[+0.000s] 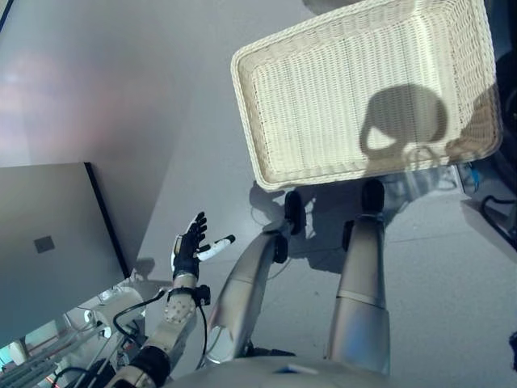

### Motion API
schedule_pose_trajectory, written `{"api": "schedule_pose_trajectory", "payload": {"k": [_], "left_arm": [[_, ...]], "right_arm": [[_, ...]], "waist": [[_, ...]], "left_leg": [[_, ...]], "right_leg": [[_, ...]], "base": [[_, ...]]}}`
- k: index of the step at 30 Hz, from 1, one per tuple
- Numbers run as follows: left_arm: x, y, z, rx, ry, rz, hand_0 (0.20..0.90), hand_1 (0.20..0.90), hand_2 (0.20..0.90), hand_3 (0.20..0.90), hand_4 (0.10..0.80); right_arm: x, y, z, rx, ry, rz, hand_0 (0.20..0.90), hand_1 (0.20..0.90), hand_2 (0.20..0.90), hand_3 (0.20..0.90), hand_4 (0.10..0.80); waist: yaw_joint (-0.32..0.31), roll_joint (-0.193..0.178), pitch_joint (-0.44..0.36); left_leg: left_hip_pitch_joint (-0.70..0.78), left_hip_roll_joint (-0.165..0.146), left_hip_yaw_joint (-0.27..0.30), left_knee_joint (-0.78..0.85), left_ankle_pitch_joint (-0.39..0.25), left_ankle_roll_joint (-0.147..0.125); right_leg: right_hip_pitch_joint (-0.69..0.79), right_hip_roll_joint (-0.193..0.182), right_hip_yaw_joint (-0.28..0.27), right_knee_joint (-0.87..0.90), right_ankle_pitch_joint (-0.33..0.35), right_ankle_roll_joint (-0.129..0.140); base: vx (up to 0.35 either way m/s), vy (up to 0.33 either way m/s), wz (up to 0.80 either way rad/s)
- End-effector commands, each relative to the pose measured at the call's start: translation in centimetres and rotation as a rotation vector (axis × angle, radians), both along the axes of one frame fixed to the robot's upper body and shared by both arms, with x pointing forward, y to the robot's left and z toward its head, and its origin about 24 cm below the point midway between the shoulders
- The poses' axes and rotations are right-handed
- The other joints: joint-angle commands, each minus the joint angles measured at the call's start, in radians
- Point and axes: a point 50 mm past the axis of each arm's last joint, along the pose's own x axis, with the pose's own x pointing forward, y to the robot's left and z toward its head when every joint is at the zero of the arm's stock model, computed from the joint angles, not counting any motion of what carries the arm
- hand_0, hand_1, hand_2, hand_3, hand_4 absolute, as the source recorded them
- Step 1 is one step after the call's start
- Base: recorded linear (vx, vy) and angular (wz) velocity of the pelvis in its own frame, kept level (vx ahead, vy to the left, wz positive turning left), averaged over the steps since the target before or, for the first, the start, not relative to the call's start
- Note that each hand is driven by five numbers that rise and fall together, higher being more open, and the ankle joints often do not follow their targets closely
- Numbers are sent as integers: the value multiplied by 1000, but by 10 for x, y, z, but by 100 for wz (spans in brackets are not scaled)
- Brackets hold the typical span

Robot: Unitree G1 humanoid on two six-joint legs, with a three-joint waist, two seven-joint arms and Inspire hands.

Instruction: Pick up the clothes and place them into the washing machine

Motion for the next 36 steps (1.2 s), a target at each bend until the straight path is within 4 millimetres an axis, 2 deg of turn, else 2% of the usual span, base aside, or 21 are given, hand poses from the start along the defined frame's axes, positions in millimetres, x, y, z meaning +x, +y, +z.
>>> {"api": "schedule_pose_trajectory", "payload": {"k": [1, 3, 6, 7, 8, 9, 11, 12, 13, 15, 18, 19, 20, 25, 26, 29, 30, 31, 32, 33, 36], "left_arm": [[-24, 36, -14, 46, 68, 143, 900, 900, 900, 900, 800], [-25, 37, -15, 50, 75, 144, 900, 900, 900, 900, 800], [-25, 40, -16, 80, 85, 140, 900, 900, 900, 900, 800], [-25, 41, -16, 83, 86, 141, 900, 900, 900, 900, 800], [-26, 39, -19, 94, 100, 124, 900, 900, 900, 900, 800], [-26, 40, -21, 100, 113, 120, 900, 900, 900, 900, 800], [-26, 40, -20, 105, 113, 116, 900, 900, 900, 900, 800], [-24, 42, -20, 115, 115, 114, 900, 900, 900, 900, 800], [-23, 42, -20, 113, 113, 118, 900, 900, 900, 900, 800], [-25, 45, -22, 120, 132, 118, 900, 900, 900, 900, 800], [-25, 50, -22, 127, 133, 139, 900, 900, 900, 900, 800], [-25, 50, -22, 128, 134, 139, 900, 900, 900, 900, 800], [-28, 53, -24, 141, 150, 146, 900, 900, 900, 900, 800], [-36, 58, -33, 146, 209, 175, 900, 900, 900, 900, 800], [-37, 59, -34, 145, 217, 176, 900, 900, 900, 900, 800], [-38, 55, -38, 158, 248, 131, 900, 900, 900, 900, 800], [-40, 51, -42, 137, 271, 113, 900, 900, 900, 900, 800], [-40, 52, -42, 137, 272, 113, 900, 900, 900, 900, 800], [-44, 51, -44, 127, 290, 98, 900, 900, 900, 900, 800], [-44, 51, -45, 128, 291, 98, 900, 900, 900, 900, 800], [-57, 58, -55, 121, 379, 101, 900, 900, 900, 900, 800]], "right_arm": [[-16, 16, 20, -254, -126, -42, 900, 900, 900, 900, 800], [-12, 17, 13, -244, -110, -27, 900, 900, 900, 900, 800], [18, 30, -28, -203, 18, 79, 900, 900, 900, 900, 800], [18, 30, -29, -201, 19, 81, 900, 900, 900, 900, 800], [33, 34, -54, -153, 104, 135, 900, 900, 900, 900, 800], [40, 34, -69, -122, 155, 167, 900, 900, 900, 900, 800], [45, 35, -77, -103, 172, 198, 900, 900, 900, 900, 800], [58, 50, -100, -86, 241, 273, 900, 900, 900, 900, 800], [65, 61, -113, -82, 268, 323, 900, 900, 900, 900, 800], [72, 70, -135, -69, 338, 381, 900, 900, 900, 900, 800], [82, 101, -165, -90, 402, 510, 900, 900, 900, 900, 800], [82, 101, -166, -89, 403, 512, 900, 900, 900, 900, 800], [84, 120, -188, -105, 444, 596, 900, 900, 900, 900, 800], [72, 151, -241, -130, 533, 754, 900, 900, 900, 900, 800], [68, 154, -249, -128, 540, 774, 900, 900, 900, 900, 800], [52, 149, -280, -128, 625, 812, 900, 900, 900, 900, 800], [34, 144, -307, -90, 680, 841, 900, 900, 900, 900, 800], [34, 144, -308, -89, 681, 841, 900, 900, 900, 900, 800], [17, 141, -329, -65, 727, 872, 900, 900, 900, 900, 800], [17, 141, -329, -65, 728, 872, 900, 900, 900, 900, 800], [-14, 136, -369, -25, 879, 917, 900, 900, 900, 900, 800]], "waist": [[-26, 21, -90], [-26, 19, -90], [-23, 14, -86], [-23, 13, -86], [-16, 9, -87], [-11, 6, -88], [-8, 3, -88], [-1, -4, -88], [1, -9, -87], [8, -21, -85], [11, -45, -83], [10, -46, -83], [12, -68, -83], [14, -122, -80], [13, -131, -76], [5, -162, -82], [-9, -182, -95], [-10, -181, -93], [-20, -204, -111], [-21, -203, -109], [-35, -241, -143]], "left_leg": [[-26, 22, -17, -10, -8, 4], [-24, 20, -20, -13, -5, 4], [-13, 22, -22, -22, 3, 2], [-12, 22, -22, -22, 3, 2], [-7, 23, -26, -20, 4, 2], [-5, 24, -28, -18, 5, 1], [0, 24, -32, -17, 6, 1], [3, 26, -34, -14, 8, 1], [7, 28, -38, -13, 9, 1], [14, 31, -42, -12, 12, 0], [30, 36, -49, -16, 18, -1], [31, 36, -50, -17, 18, -1], [50, 38, -57, -22, 22, -2], [123, 46, -75, -69, 41, -6], [133, 53, -71, -90, 79, -2], [199, 51, -77, -140, 98, -8], [255, 52, -79, -195, 117, -16], [260, 52, -80, -198, 118, -16], [311, 54, -88, -245, 130, -20], [315, 54, -89, -247, 131, -21], [395, 55, -95, -307, 145, -21]], "right_leg": [[124, 37, -138, -77, -72, -80], [129, 35, -142, -80, -70, -80], [153, 30, -157, -99, -62, -78], [155, 31, -158, -100, -61, -78], [168, 29, -165, -107, -58, -77], [177, 28, -169, -111, -57, -77], [188, 27, -176, -115, -56, -77], [202, 25, -188, -121, -53, -77], [213, 25, -193, -128, -51, -77], [232, 24, -206, -137, -46, -76], [261, 24, -222, -155, -39, -76], [263, 24, -223, -157, -38, -76], [297, 23, -238, -174, -33, -75], [399, 17, -276, -248, -10, -65], [412, 17, -292, -274, 28, -69], [497, 12, -321, -339, 45, -61], [554, 5, -343, -396, 62, -49], [559, 5, -345, -399, 64, -49], [613, 4, -359, -451, 80, -39], [618, 5, -360, -454, 81, -39], [707, 3, -377, -528, 108, -21]], "base": [[0, 0, 0], [-8, 3, 4], [-4, 6, 2], [0, 0, 0], [0, 0, 0], [-4, -31, 8], [-2, -24, 15], [-6, -16, 14], [-6, -24, 14], [-2, -12, 12], [5, -15, 9], [17, -25, 12], [24, -44, 13], [15, -35, 12], [-36, -28, 10], [41, -19, 22], [94, 11, 25], [124, 9, 35], [59, 0, 26], [104, 5, 19], [100, 1, 9]]}}
